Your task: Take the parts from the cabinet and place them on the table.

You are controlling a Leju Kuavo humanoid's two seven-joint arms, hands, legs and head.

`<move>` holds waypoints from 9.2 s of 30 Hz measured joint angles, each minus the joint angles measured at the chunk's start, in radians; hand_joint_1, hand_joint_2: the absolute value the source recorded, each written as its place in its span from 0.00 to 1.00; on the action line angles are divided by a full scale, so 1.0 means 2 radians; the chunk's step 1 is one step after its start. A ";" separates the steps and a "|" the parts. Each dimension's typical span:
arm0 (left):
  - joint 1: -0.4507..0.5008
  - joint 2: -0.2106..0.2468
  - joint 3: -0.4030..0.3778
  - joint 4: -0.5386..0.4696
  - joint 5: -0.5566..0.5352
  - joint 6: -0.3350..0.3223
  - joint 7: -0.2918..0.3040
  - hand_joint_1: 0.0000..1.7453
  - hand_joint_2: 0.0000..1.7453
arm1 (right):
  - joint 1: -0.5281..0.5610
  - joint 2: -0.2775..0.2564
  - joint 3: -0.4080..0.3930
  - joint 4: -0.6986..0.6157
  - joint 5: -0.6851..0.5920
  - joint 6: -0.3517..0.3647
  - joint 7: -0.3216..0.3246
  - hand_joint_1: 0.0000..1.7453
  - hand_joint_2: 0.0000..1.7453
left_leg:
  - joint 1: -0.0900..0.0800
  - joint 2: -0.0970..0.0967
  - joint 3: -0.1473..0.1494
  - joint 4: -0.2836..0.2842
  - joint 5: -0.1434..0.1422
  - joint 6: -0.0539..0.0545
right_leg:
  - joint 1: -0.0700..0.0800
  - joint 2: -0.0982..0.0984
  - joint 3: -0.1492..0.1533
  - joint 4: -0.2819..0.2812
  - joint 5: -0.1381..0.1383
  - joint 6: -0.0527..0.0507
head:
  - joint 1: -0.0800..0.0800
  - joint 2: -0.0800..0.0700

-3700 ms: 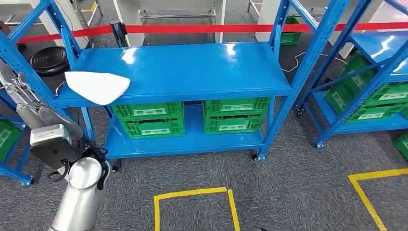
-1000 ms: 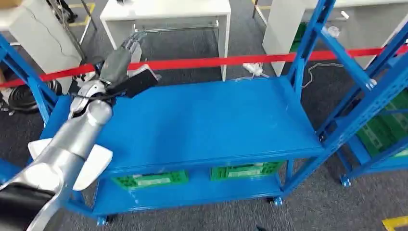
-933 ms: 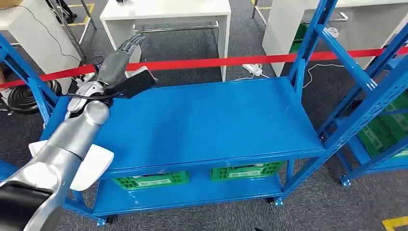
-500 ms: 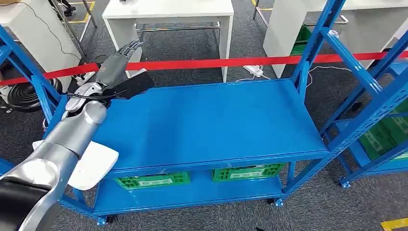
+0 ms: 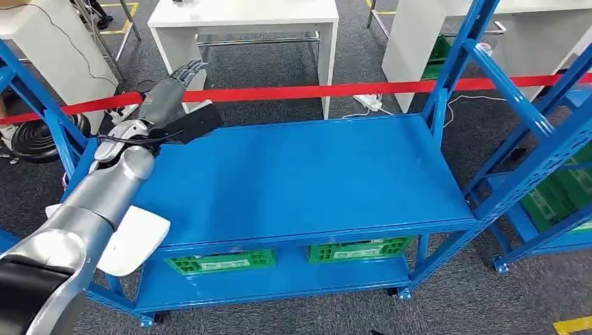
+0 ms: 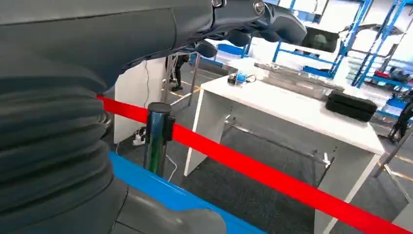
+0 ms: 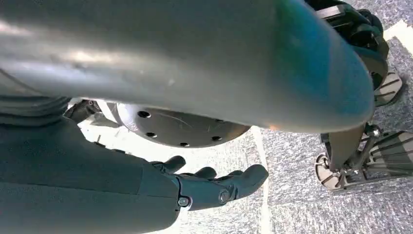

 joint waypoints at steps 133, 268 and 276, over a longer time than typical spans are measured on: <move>0.079 0.337 -0.334 -0.055 0.136 -0.234 -0.066 1.00 1.00 | 0.008 0.007 0.008 0.005 0.102 0.002 0.000 0.00 0.00 | 0.004 0.001 0.005 -0.002 -0.003 -0.006 | 0.004 0.001 0.004 0.000 -0.004 -0.006 | 0.000 0.000; 0.061 0.211 -0.249 -0.143 0.034 0.161 -0.001 1.00 1.00 | 0.002 0.013 -0.029 0.005 0.122 -0.033 0.000 0.00 0.00 | 0.004 0.000 0.007 -0.002 -0.003 -0.006 | 0.004 0.000 0.006 0.000 -0.004 -0.006 | 0.000 0.000; 0.118 0.218 -0.146 -0.383 -0.037 0.186 0.024 1.00 1.00 | 0.001 0.004 -0.033 0.005 0.132 -0.021 0.000 0.00 0.00 | 0.002 0.000 0.007 -0.001 -0.004 -0.005 | 0.003 0.000 0.006 0.000 -0.005 -0.004 | 0.000 0.000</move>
